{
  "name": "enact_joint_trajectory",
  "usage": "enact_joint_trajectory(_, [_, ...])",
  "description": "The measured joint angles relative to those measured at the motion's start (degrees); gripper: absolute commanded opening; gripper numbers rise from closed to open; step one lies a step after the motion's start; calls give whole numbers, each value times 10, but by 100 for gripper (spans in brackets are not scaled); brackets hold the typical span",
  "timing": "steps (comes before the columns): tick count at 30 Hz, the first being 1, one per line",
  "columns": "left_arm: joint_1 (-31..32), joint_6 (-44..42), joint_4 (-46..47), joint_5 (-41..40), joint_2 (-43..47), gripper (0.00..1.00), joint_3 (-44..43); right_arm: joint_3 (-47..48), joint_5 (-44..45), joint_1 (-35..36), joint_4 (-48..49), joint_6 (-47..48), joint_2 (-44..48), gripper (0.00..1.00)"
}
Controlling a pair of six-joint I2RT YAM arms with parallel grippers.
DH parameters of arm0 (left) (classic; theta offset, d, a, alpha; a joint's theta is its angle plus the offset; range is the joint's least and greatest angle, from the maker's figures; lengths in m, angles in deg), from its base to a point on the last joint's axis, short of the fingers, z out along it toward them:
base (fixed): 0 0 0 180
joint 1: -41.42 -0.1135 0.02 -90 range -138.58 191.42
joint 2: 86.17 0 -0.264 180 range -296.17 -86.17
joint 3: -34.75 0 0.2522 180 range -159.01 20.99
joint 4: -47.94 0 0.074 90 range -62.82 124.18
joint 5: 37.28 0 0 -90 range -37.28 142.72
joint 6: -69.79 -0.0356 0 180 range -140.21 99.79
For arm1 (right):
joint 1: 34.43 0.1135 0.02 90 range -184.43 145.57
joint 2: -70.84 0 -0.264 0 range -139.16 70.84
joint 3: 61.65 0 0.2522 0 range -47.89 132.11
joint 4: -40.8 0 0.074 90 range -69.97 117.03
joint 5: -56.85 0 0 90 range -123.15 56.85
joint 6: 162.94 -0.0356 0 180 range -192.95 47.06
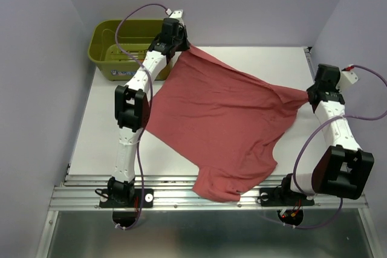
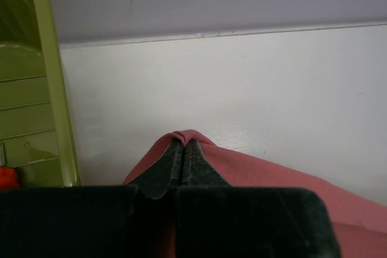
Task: Roll the t-shirts
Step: Flatten out the T-shirt at the center of the board.
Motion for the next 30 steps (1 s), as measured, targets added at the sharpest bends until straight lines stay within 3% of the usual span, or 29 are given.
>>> enact_joint_trajectory(5, [0, 7, -2, 19, -2, 0, -1, 67, 6, 0, -24, 18, 3, 1])
enact_joint_trajectory(11, [0, 12, -5, 35, 49, 0, 25, 184, -15, 0, -85, 64, 80, 1])
enact_joint_trajectory(19, [-3, 15, 2, 37, 262, 0, 33, 399, -65, 0, -101, 124, 194, 1])
enact_joint_trajectory(24, [-23, 16, 28, 30, 431, 0, 54, 520, -92, 0, -122, 148, 224, 1])
enact_joint_trajectory(30, [-36, 15, 49, 11, 561, 0, 60, 627, -107, 0, -129, 162, 258, 1])
